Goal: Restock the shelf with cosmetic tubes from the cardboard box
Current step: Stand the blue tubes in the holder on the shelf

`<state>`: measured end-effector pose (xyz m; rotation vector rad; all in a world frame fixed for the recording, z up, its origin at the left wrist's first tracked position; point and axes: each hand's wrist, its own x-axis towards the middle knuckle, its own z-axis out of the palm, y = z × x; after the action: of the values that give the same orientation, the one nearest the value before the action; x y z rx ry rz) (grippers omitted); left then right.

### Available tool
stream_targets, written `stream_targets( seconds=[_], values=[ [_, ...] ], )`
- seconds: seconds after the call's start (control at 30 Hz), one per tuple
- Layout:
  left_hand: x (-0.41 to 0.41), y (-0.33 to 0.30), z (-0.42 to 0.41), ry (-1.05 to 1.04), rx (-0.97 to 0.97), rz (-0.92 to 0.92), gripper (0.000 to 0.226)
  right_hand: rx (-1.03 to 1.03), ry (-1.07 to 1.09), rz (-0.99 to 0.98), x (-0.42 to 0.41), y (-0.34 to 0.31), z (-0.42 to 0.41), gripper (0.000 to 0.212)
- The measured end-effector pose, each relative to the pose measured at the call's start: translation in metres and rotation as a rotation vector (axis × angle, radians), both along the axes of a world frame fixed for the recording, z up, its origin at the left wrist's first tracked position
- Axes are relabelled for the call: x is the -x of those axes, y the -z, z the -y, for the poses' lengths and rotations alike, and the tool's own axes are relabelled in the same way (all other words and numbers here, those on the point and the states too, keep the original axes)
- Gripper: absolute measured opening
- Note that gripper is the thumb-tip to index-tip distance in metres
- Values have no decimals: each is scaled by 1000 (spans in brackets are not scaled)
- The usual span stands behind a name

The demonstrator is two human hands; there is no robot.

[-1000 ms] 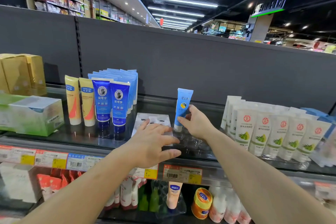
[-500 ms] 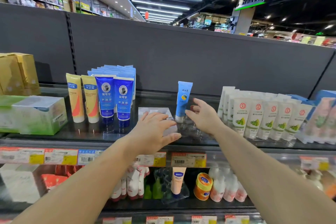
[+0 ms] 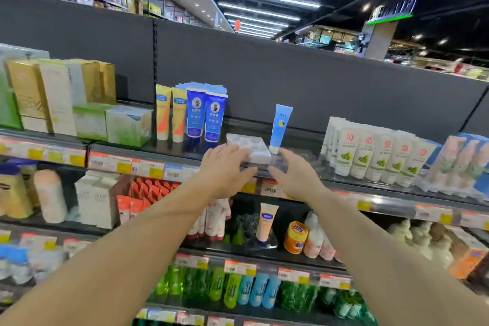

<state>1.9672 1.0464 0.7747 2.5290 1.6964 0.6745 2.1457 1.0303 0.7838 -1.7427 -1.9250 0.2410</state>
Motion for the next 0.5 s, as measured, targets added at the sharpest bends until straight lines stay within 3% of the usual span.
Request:
stream_targets(
  seconds=[0.2, 0.5],
  values=[
    [53, 28, 65, -97, 90, -49, 49, -4, -67, 235, 48, 35, 48, 55],
    [182, 57, 132, -361, 174, -97, 63, 9, -249, 374, 174, 65, 75, 65]
  ],
)
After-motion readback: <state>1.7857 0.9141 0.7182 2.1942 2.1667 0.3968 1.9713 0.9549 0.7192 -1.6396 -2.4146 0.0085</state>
